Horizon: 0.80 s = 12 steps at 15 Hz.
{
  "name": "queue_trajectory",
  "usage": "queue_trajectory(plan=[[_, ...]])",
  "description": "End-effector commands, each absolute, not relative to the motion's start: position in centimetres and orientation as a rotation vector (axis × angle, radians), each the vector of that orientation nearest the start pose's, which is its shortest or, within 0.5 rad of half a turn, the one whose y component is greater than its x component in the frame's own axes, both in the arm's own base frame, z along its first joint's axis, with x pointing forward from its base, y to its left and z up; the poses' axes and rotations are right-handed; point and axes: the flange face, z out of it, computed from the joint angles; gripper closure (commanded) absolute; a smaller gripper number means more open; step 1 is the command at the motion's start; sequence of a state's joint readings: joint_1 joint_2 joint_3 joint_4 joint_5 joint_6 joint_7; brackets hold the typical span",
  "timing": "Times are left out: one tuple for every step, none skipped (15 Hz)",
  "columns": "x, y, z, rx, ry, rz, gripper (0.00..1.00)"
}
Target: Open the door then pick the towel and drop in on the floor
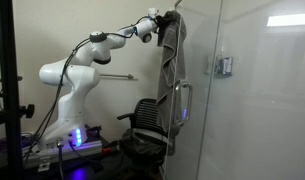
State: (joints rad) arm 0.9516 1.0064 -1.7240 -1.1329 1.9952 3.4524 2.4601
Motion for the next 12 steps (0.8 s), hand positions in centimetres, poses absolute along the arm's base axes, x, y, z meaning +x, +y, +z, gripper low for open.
queue_trajectory(plan=[[58.3,8.3,78.8,0.400,1.059,-0.063,0.98],[58.1,9.9,78.9,0.361,1.106,-0.034,0.98],[57.9,11.6,78.8,0.321,1.147,-0.011,0.98],[57.6,13.2,78.6,0.262,1.194,-0.007,0.98],[57.2,14.6,78.5,0.193,1.232,-0.037,0.98],[56.4,15.6,78.8,0.127,1.251,-0.087,0.98],[55.4,16.2,79.6,0.064,1.263,-0.130,0.98],[54.4,16.7,80.2,0.002,1.283,-0.160,0.98],[53.6,17.8,81.0,-0.078,1.282,-0.192,0.98],[52.5,17.7,81.9,-0.127,1.300,-0.233,0.98],[51.7,18.1,83.4,-0.197,1.299,-0.262,0.98],[51.0,18.4,85.4,-0.264,1.294,-0.295,0.98]])
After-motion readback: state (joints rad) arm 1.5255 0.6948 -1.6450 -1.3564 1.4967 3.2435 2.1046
